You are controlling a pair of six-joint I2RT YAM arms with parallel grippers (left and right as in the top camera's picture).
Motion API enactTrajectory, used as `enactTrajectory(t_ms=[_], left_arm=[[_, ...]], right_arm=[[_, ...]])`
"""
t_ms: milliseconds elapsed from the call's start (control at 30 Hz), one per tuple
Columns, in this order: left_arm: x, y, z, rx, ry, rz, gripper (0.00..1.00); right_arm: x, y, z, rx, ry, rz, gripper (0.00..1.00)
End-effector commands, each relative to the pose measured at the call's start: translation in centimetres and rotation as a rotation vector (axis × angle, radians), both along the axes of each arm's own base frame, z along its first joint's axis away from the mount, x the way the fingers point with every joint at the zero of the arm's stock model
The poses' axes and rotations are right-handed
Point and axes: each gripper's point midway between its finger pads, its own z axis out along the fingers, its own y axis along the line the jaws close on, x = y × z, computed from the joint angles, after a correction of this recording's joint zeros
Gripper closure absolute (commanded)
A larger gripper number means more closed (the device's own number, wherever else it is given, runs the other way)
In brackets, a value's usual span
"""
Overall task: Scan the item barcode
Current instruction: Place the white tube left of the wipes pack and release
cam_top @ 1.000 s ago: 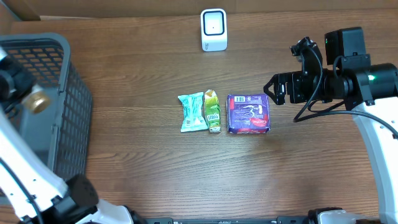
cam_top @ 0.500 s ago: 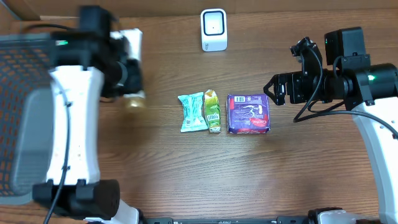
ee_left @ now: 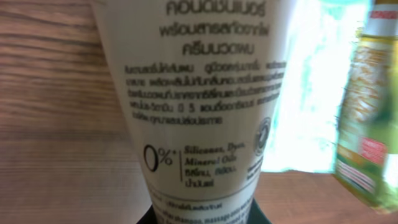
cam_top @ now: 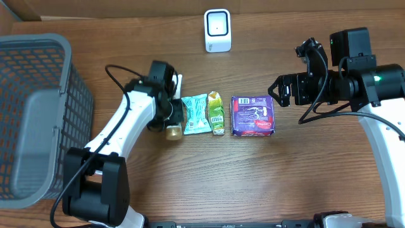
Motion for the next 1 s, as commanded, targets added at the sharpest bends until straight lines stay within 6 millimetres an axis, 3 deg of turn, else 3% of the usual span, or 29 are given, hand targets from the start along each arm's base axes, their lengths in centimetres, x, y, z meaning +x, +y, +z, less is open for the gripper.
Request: enactTrajectory(t_ms=[0,133,300,467,533,600,667,833,967], left_arm=[[0.0,0.2,-1.1,-0.006,-0.036,0.032,0.95],[-0.3,0.3,-2.6,-0.010,-0.049,0.031,0.86],[-0.1,0.2,-3.2,-0.016,-0.075,0.031,0.46],[0.3,0.2,-3.0,-0.018,-0.088,0.029,0.18],[1.0,0.3,-2.1,-0.021,-0.099,0.036,0.13],[1.7,0.4,-0.5,-0.020,-0.113,0.040,0.11],[2.8,0.5,2.4,-0.014,-0.140,0.035,0.10],[4.8,0.3,11.4,-0.003,-0.244,-0.030,0.10],[5.1,0.1,19.3,-0.019,-0.352,-0.049,0.11]], right_arm=[[0.2,0.3,0.5,0.010,-0.013,0.008,0.00],[0.2,0.3,0.5,0.010,-0.012,0.008,0.00],[0.3,0.2,0.4,0.004,-0.012,0.005,0.00],[0.4,0.0,0.1,-0.008,-0.004,-0.001,0.00],[0.4,0.0,0.1,-0.008,-0.003,-0.001,0.00],[0.4,0.0,0.1,-0.009,-0.003,-0.003,0.00],[0.4,-0.2,0.0,-0.019,-0.003,-0.009,0.00],[0.7,-1.0,-0.3,-0.063,-0.008,-0.035,0.00],[1.1,-1.3,-1.2,-0.084,0.015,-0.043,0.00]])
